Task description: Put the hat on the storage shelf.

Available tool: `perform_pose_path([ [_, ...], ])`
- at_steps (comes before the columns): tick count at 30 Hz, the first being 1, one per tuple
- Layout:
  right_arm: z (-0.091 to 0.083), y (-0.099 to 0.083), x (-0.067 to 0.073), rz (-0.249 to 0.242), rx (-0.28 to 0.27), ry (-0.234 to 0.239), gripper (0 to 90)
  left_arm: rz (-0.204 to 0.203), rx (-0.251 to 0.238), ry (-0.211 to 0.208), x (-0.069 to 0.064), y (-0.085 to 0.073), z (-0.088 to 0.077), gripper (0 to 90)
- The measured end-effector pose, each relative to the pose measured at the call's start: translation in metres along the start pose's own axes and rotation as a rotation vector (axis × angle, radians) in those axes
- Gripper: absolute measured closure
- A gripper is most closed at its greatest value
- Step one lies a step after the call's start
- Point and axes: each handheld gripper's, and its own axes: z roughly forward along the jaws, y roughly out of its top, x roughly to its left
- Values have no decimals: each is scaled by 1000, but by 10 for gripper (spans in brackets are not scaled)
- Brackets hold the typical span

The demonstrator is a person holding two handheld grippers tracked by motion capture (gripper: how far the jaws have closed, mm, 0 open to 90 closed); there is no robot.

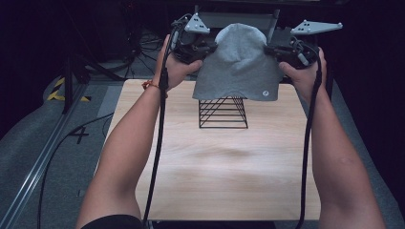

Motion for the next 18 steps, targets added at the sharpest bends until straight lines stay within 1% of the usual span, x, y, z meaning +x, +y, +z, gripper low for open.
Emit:
perform_pose_path([
  [2, 10, 3, -3, 4, 5, -6, 862, 2, 6, 7, 5, 0, 3, 869],
  [3, 10, 3, -3, 4, 5, -6, 862, -13, 6, 8, 7, 0, 4, 869],
  [5, 17, 6, -3, -3, 11, -13, 862, -1, 29, 26, 12, 0, 9, 869],
  [6, 19, 6, -3, -2, 12, -16, 862, 0, 35, 38, 13, 0, 12, 869],
  [7, 19, 6, -3, -2, 12, -16, 862, 0, 35, 38, 13, 0, 12, 869],
  [9, 24, 7, -4, -3, 16, -22, 862, 0, 42, 54, 15, -1, 16, 869],
  [11, 29, 8, -5, -2, 20, -30, 862, -3, 50, 54, 16, -3, 21, 869],
  [12, 31, 7, -6, 0, 22, -31, 862, 2, 56, 55, 17, -4, 23, 869],
  [13, 33, 7, -7, -1, 23, -32, 862, 2, 59, 64, 17, -4, 25, 869],
  [14, 34, 7, -7, 1, 21, -37, 862, -8, 63, 65, 18, -5, 27, 869],
  [16, 39, 5, -10, 15, 23, -34, 862, -17, 59, 50, 20, -7, 30, 869],
  [18, 41, 3, -11, 21, 25, -31, 862, -22, 59, 47, 19, -10, 33, 869],
])
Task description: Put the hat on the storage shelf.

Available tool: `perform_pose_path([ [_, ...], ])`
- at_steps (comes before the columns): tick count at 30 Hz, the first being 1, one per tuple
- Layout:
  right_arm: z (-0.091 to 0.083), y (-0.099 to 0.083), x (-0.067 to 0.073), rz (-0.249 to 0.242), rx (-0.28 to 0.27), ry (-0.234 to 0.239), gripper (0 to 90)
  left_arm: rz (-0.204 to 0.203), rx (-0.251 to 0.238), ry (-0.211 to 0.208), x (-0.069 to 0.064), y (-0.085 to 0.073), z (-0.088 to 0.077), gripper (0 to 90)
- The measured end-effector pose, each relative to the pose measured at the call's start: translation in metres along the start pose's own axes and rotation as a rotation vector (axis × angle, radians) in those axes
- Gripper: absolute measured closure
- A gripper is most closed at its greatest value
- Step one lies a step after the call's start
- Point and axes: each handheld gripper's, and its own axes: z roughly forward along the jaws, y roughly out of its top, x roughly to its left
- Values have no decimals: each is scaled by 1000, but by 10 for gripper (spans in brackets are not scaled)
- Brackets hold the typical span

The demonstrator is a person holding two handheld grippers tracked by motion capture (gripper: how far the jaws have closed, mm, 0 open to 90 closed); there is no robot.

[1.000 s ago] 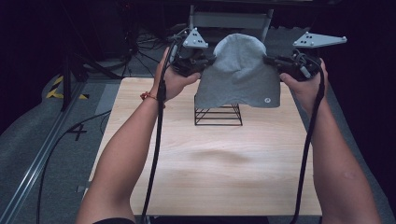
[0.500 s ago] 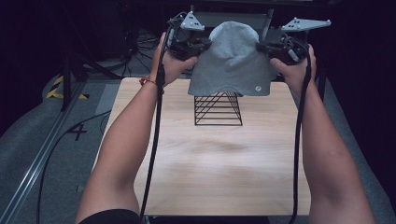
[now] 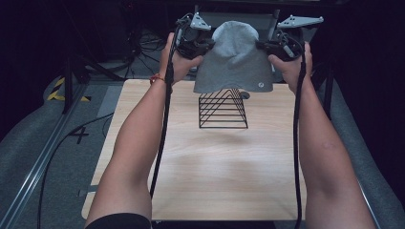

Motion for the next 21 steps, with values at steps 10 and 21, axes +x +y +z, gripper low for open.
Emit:
perform_pose_path([
  [10, 0, -15, 4, 7, 4, 28, 862, -45, -44, -40, -6, -11, -3, 869],
  [21, -23, -25, 12, -2, -37, 56, 862, -19, -96, -88, -20, -18, -29, 869],
])
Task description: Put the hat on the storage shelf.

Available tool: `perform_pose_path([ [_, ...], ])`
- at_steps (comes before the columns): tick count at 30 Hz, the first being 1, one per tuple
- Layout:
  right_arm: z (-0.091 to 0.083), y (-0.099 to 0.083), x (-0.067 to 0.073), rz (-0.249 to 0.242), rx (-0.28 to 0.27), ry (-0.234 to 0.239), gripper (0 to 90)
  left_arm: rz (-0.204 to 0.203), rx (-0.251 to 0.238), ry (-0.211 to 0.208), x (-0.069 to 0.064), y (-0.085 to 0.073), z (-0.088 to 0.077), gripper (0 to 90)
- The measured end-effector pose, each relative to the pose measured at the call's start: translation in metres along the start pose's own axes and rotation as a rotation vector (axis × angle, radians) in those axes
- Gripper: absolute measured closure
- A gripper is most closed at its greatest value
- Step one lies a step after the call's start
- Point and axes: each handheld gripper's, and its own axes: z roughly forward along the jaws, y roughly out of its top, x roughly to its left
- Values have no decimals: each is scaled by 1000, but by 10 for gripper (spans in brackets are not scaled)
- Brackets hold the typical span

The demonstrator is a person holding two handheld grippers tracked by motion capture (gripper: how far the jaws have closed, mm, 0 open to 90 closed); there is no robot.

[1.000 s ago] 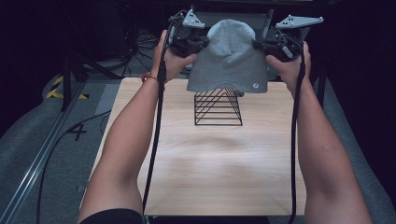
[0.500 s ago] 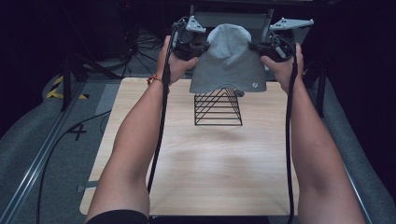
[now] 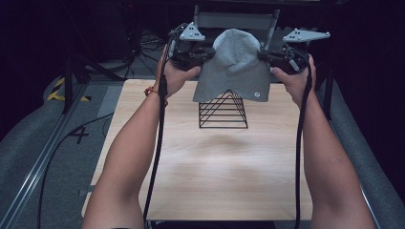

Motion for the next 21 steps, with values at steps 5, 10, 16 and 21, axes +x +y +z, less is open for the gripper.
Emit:
perform_pose_path([
  [5, -8, -2, 1, 5, -13, -5, 862, -12, -12, -13, 0, -3, -6, 869],
  [10, -13, -2, 2, 3, -20, -4, 862, -9, -8, -23, -3, -6, -7, 868],
  [16, -15, -8, 4, -1, -10, -1, 862, -10, -1, -41, -4, -15, -7, 869],
  [21, -13, -15, 7, -7, 6, 2, 862, -21, 15, -35, -2, -23, -8, 868],
])
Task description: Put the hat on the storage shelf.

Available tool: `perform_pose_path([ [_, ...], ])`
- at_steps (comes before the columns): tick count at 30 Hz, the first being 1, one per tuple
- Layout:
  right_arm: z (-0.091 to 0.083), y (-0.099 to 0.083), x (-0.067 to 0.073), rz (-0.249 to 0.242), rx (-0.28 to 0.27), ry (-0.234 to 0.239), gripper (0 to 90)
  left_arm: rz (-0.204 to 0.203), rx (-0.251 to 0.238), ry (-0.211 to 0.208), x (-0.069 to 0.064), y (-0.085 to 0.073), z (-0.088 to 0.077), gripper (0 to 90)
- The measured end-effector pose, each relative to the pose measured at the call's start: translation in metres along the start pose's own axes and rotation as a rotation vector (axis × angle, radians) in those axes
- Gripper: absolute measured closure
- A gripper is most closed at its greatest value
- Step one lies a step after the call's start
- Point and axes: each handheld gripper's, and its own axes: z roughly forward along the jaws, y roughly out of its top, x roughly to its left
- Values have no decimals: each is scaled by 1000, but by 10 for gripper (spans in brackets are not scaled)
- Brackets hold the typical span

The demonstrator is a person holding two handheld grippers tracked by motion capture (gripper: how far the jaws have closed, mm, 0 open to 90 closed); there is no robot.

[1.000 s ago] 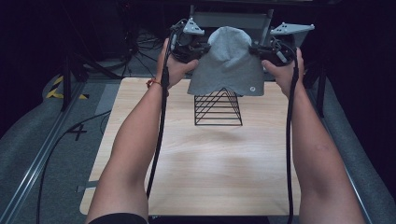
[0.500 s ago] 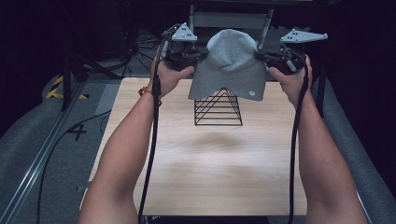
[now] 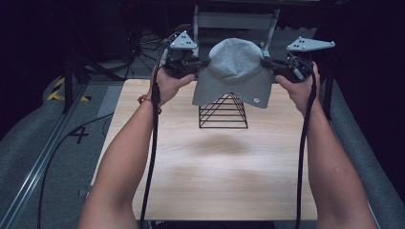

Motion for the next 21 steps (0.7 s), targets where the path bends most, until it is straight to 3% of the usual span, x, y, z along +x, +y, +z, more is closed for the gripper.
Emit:
perform_pose_path([
  [5, 5, -8, 3, -10, 22, 1, 862, 24, 54, 3, -3, -9, 10, 867],
  [14, 28, -39, 6, -3, 76, 34, 860, -12, 86, 12, 5, -40, 32, 867],
  [21, 42, -65, 7, 26, 109, 61, 860, -40, 89, -13, 0, -61, 45, 867],
])
